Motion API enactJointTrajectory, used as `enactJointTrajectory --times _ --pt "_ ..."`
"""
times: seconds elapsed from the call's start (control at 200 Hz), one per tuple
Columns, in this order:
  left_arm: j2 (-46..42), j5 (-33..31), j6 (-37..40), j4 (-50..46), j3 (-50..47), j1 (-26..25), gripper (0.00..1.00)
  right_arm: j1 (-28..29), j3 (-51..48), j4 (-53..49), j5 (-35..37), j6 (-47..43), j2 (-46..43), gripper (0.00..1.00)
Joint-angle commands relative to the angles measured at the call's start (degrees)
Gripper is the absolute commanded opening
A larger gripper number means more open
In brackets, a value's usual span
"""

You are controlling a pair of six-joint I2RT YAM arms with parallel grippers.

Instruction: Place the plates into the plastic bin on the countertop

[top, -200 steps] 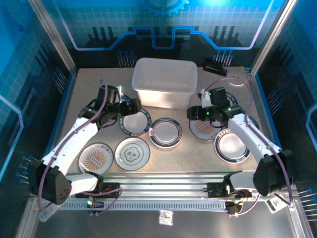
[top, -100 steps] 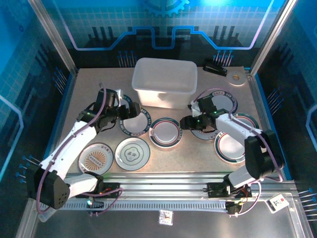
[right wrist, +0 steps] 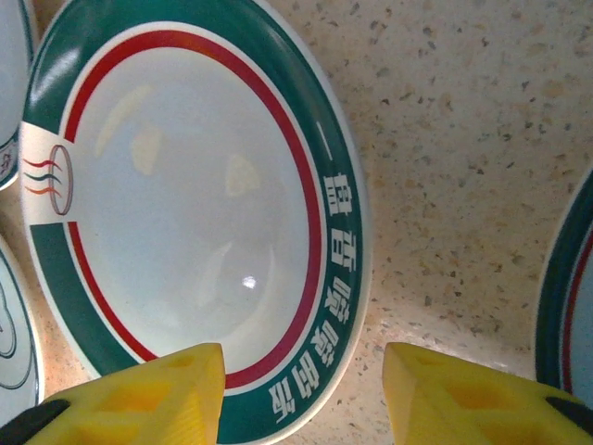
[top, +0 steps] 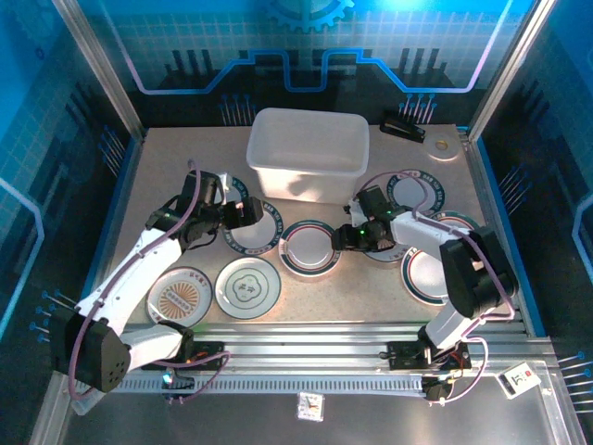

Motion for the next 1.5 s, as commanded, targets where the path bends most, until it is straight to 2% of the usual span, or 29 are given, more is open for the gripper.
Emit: enactJointTrajectory --times 0.0,0.875,1.111,1.496 --pt "-1.3 1.4 -0.2 -0.2 -0.9 0.5 0.99 0.6 0.3 0.0 1.6 1.4 1.3 0.48" --pt "-0.1 1.2 2.0 -1.4 0.0 0.5 1.00 0.6 4.1 1.1 -1.3 2.3 8.0 0.43" --pt "0.7 1.1 2.2 -1.5 0.7 0.5 0.99 0.6 5.6 0.5 -2.2 2.1 10.2 0.35" --pt "1.2 0.4 2.2 -2.3 1.6 0.4 0.99 0.7 4.9 0.6 -0.8 2.4 9.1 0.25"
